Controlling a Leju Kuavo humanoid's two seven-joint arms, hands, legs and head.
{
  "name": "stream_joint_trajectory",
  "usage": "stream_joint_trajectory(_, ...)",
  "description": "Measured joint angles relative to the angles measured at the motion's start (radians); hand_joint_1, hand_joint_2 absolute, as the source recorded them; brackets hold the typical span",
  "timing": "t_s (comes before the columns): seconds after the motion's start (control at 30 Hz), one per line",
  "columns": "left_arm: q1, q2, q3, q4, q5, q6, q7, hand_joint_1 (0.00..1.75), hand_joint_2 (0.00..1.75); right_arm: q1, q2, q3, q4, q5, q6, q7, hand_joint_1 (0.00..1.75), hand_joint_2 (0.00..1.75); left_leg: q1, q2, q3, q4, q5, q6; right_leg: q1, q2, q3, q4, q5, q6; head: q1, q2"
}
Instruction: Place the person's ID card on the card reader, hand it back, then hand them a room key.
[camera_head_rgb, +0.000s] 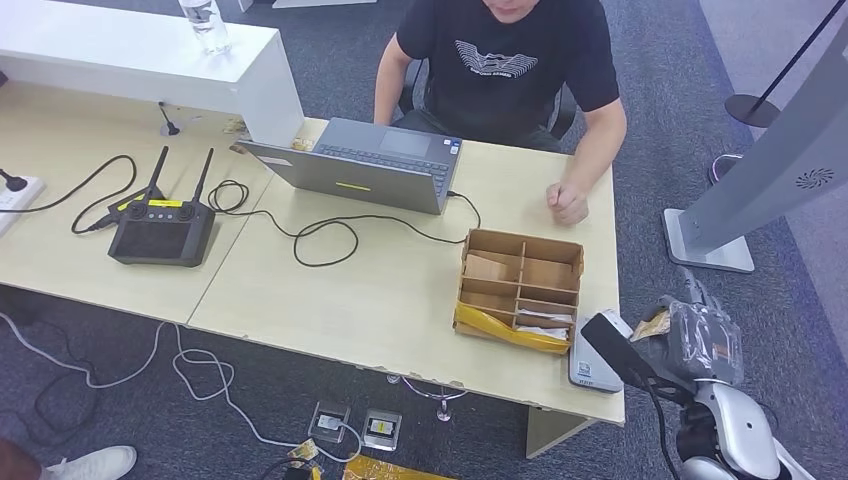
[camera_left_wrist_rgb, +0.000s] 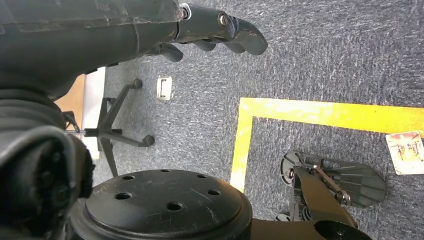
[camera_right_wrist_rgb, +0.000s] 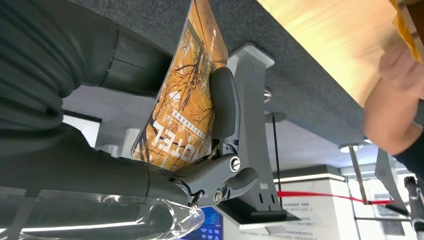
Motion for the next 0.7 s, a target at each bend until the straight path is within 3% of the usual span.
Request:
stream_joint_trajectory(0.33,0.000,0.001,0.000,-0.008,-0.014,-0.001,0.010,0.00,0.00,0.053,0.058,0.020,0.083,-0.026,-0.030,-0.021,1.75,1.75,0.000,0.000,0.000,0.000,0.000,0.000,0.000,0.000,0.000,0.000,0.000,0.000,0.000,0.000)
stream_joint_trajectory(0.7,0.000,0.004,0.000,-0.011,-0.015,-0.001,0.019,0.00,0.00,0.082,0.086,0.026,0.123,-0.040,-0.029,-0.022,1.75,1.75,0.000,0.000,0.000,0.000,0.000,0.000,0.000,0.001,0.000,0.000,0.000,0.000,0.000,0.000)
